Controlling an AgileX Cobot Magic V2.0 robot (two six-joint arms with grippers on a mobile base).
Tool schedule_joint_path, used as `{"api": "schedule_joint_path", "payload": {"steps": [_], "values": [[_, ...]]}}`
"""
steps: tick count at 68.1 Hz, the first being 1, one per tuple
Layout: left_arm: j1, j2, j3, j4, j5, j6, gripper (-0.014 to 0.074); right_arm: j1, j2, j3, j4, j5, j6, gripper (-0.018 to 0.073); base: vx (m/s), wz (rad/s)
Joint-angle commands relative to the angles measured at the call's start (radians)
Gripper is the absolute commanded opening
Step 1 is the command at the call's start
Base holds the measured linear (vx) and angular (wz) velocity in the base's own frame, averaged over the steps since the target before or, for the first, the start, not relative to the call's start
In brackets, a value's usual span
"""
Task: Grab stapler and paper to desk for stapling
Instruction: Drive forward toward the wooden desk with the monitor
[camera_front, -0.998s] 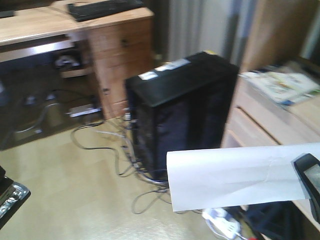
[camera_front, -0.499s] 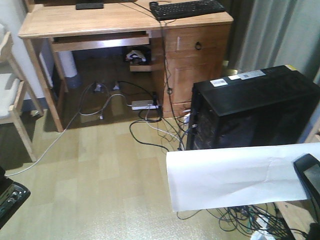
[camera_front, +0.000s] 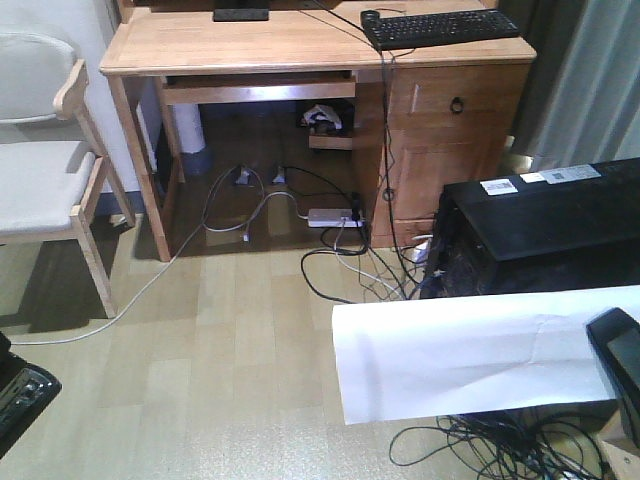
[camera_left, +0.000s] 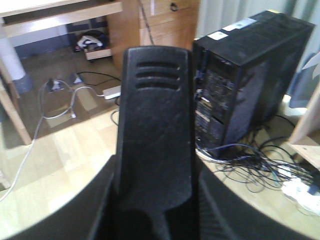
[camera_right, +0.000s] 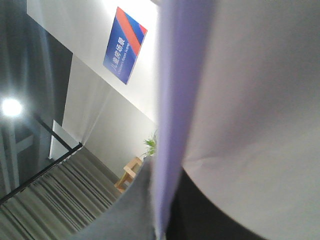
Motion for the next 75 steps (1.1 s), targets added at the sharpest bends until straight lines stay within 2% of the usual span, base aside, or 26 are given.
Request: {"api": "schedule_joint_path", "payload": {"steps": [1, 75], "values": [[-0.005, 0.006, -0.031, 0.0, -0.109, -0.004, -0.0007, 0.0, 0.004, 0.002, 0.015, -0.062, -0.014, -0.0005, 0.14, 0.14], [-0.005, 0.006, -0.031, 0.0, -0.109, -0.004, -0.0007, 0.0, 0.004, 0.002, 0.015, -0.062, -0.014, -0.0005, 0.22, 0.07]]}}
